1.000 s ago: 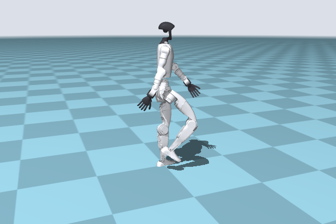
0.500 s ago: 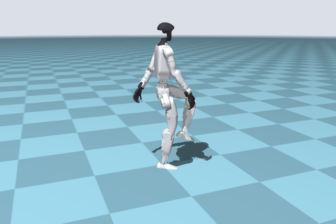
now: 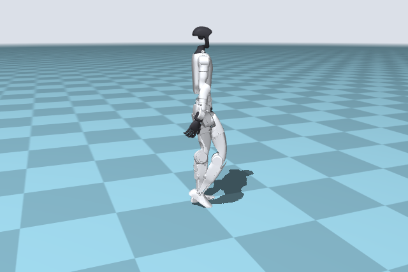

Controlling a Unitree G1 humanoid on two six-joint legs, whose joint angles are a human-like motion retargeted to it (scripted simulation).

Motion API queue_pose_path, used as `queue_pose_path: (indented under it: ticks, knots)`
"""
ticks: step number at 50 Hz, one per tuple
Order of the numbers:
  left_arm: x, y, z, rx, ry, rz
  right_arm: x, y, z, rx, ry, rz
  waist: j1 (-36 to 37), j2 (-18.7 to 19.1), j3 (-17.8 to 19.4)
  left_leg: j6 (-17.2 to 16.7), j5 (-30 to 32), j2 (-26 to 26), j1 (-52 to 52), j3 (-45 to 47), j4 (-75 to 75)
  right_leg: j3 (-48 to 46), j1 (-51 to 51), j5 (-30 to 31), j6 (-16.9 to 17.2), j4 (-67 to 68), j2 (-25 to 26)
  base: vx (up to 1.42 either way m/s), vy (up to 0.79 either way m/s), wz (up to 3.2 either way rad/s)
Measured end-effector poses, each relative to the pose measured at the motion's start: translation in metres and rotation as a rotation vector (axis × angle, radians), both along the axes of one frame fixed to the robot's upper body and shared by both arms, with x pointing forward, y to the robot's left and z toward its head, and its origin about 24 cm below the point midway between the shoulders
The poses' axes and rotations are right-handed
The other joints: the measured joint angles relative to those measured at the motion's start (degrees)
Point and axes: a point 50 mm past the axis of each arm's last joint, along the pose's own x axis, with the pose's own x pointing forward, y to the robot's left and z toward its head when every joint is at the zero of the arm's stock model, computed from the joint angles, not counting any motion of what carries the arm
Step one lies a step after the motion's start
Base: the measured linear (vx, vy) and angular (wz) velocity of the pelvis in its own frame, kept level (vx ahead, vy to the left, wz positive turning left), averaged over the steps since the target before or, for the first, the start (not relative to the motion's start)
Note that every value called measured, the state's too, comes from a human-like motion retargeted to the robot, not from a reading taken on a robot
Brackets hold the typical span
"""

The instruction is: In place motions

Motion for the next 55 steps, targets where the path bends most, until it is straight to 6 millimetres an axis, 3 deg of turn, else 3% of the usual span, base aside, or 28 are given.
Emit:
queue_pose_path:
  ticks: [2, 5, 7, 10, 14, 17, 20, 23, 24, 25, 27, 28, 30, 32, 35, 38, 40, 42, 45, 47, 51, 55]
  knots:
    - [0.065, 0.001, 0.016, 0.017, -0.196, -0.070, -0.019, -0.009, 0.007, -0.080, 0.031, -0.109, -2.3, -0.3, 3.9, 0.3, 1.2, 0.3, 0.8, 0.5, -1.7, 9.1, -11.6, -0.1, 1.8, 17.9, 0.3, -0.41, 0.15, 0.34]
    - [0.143, 0.022, 0.057, 0.060, -0.459, -0.157, -0.040, -0.021, 0.015, -0.132, 0.071, -0.218, -6.9, 0.6, 7.1, 0.4, 2.1, 1.6, -1.0, -0.8, -1.3, 9.5, -26.0, -7.2, -0.5, 39.4, -4.6, -0.28, 0.10, 0.39]
    - [0.163, 0.031, 0.072, 0.127, -0.551, -0.167, -0.055, -0.023, 0.020, -0.149, 0.117, -0.246, -11.9, 1.3, 6.4, 0.4, 2.4, 2.1, -3.5, -3.1, -0.9, 10.2, -34.9, -10.7, -0.7, 47.1, -5.1, -0.07, -0.04, 0.70]
    - [0.181, 0.017, 0.082, 0.186, -0.639, -0.156, -0.083, -0.022, 0.029, -0.185, 0.162, -0.322, -10.3, 4.2, 2.0, 0.0, 3.0, 4.4, -7.3, -1.5, -1.5, 11.1, -45.3, -13.4, 0.1, 52.6, -3.1, 0.07, -0.04, -0.11]
    - [0.187, 0.005, 0.086, 0.144, -0.683, -0.137, -0.087, -0.015, 0.028, -0.170, 0.164, -0.353, -9.7, 3.0, 3.1, -0.2, 3.3, 3.9, -4.9, -0.2, -2.5, 9.9, -41.3, -13.5, 0.0, 48.8, -4.6, 0.02, 0.01, -0.07]
    - [0.167, 0.000, 0.069, 0.129, -0.591, -0.184, -0.076, -0.014, 0.024, -0.148, 0.141, -0.331, -7.7, 1.8, 3.3, -0.4, 3.1, 2.8, -1.8, 1.7, -3.3, 9.8, -31.0, -12.6, 0.1, 38.7, -3.7, 0.13, 0.04, -0.49]
    - [0.128, 0.003, 0.044, 0.165, -0.452, -0.247, -0.055, -0.011, 0.016, -0.118, 0.090, -0.277, -5.7, 0.8, 3.6, -1.1, 2.1, 2.2, 1.9, 3.9, -3.5, 9.0, -15.3, -10.4, 0.0, 20.7, -0.4, 0.20, 0.00, -0.38]
    - [0.062, 0.001, 0.014, 0.172, -0.246, -0.287, -0.026, -0.006, 0.006, -0.103, 0.005, -0.194, -4.9, -0.3, 3.0, -1.7, 0.1, 1.0, 4.3, 4.2, -1.4, 8.0, 3.7, -4.6, 0.6, -7.9, 3.8, 0.26, -0.05, 0.14]
    - [0.035, 0.000, 0.005, 0.173, -0.172, -0.279, -0.015, -0.004, 0.003, -0.100, -0.030, -0.156, -4.2, -0.8, 3.1, -1.8, -0.6, 0.5, 4.9, 4.2, 0.4, 7.3, 10.0, -9.3, 0.0, -16.6, 4.7, 0.23, -0.07, -0.05]
    - [0.008, 0.000, -0.001, 0.175, -0.097, -0.265, -0.003, -0.001, 0.000, -0.098, -0.066, -0.115, -3.1, -1.4, 3.3, -1.9, -1.3, 0.1, 5.4, 4.6, 2.6, 6.5, 16.0, -17.6, -1.1, -24.6, 5.5, 0.23, -0.06, -0.33]
    - [-0.050, 0.000, -0.008, 0.186, 0.075, -0.191, 0.023, 0.006, -0.005, -0.079, -0.127, -0.034, -1.0, -3.4, 1.7, -2.3, 4.8, -0.5, 3.6, 7.8, 10.1, 1.5, 20.5, -19.5, -5.7, -34.3, 3.3, 0.12, -0.09, -0.44]
    - [-0.076, 0.000, -0.008, 0.186, 0.160, -0.147, 0.042, 0.010, -0.007, -0.057, -0.163, -0.002, 1.1, -4.7, 0.4, -1.6, 11.5, -0.6, -0.2, 10.7, 16.4, 2.7, 20.7, -18.8, -4.4, -35.7, 1.2, -0.14, -0.14, -0.10]
    - [-0.114, 0.000, -0.005, 0.184, 0.309, -0.056, 0.094, 0.022, -0.008, 0.014, -0.280, 0.025, 3.0, -6.4, 0.8, 0.1, 24.2, 1.2, -13.8, 7.6, 33.7, 2.7, 17.9, -17.5, -4.3, -35.6, -0.8, -0.36, -0.20, 0.59]
    - [-0.139, 0.004, 0.000, 0.171, 0.385, 0.126, 0.159, 0.037, -0.002, 0.106, -0.470, 0.101, 5.8, -7.0, 5.1, 3.6, 23.9, 5.2, -23.3, 7.6, 48.7, 1.5, 18.7, -16.6, -5.1, -36.0, -0.7, -0.47, -0.20, -0.06]
    - [-0.173, 0.004, 0.008, 0.006, 0.456, 0.332, 0.248, 0.062, 0.028, 0.222, -0.756, 0.229, 6.9, -7.7, 12.0, 6.0, 17.1, 12.2, -35.6, 8.2, 67.3, 1.9, 20.6, -16.6, -6.7, -35.3, 0.0, -0.29, -0.11, -0.27]
    - [-0.224, -0.007, 0.025, -0.143, 0.590, 0.355, 0.285, 0.080, 0.050, 0.259, -0.948, 0.232, 10.0, -7.8, 10.9, 6.8, 12.7, 13.1, -47.7, 7.4, 77.7, 3.4, 19.4, -16.1, -7.9, -35.1, 0.4, 0.20, -0.03, -0.46]
    - [-0.256, -0.010, 0.039, -0.170, 0.660, 0.363, 0.298, 0.091, 0.061, 0.314, -1.034, 0.220, 11.3, -8.3, 8.6, 6.3, 10.8, 13.3, -52.9, 8.2, 80.7, 4.5, 17.8, -15.7, -8.7, -34.8, 0.5, 0.27, 0.02, -0.44]
    - [-0.271, -0.013, 0.046, -0.151, 0.694, 0.367, 0.311, 0.103, 0.073, 0.379, -1.098, 0.217, 11.5, -8.9, 8.3, 5.8, 9.9, 13.0, -54.1, 9.1, 80.7, 5.2, 17.2, -15.8, -8.9, -34.3, -0.1, 0.06, 0.01, -0.26]
    - [-0.274, -0.019, 0.045, -0.104, 0.708, 0.359, 0.323, 0.117, 0.086, 0.458, -1.157, 0.225, 10.7, -8.5, 9.1, 5.0, 9.8, 12.6, -50.6, 9.2, 77.5, 5.0, 18.1, -16.0, -8.7, -34.6, 0.1, -0.02, 0.00, 0.01]
    - [-0.271, -0.022, 0.043, -0.099, 0.708, 0.354, 0.319, 0.120, 0.085, 0.483, -1.152, 0.235, 9.7, -8.2, 8.1, 4.9, 9.7, 12.4, -45.0, 9.4, 73.0, 4.4, 18.4, -16.2, -8.2, -35.0, 0.2, 0.08, 0.02, 0.29]
    - [-0.248, -0.025, 0.031, -0.114, 0.639, 0.340, 0.286, 0.114, 0.058, 0.448, -1.054, 0.262, 7.0, -7.9, 4.2, 2.4, 11.8, 8.2, -28.5, 10.0, 55.0, 3.3, 18.4, -16.9, -6.7, -35.4, -0.3, 0.17, 0.04, 0.25]
    - [-0.207, -0.023, 0.014, -0.060, 0.519, 0.289, 0.213, 0.090, 0.015, 0.342, -0.811, 0.277, 5.3, -6.6, 0.9, -0.1, 16.4, -0.4, -7.2, 8.1, 22.9, 3.6, 18.5, -19.2, -5.4, -33.1, 0.9, 0.23, 0.03, -0.10]
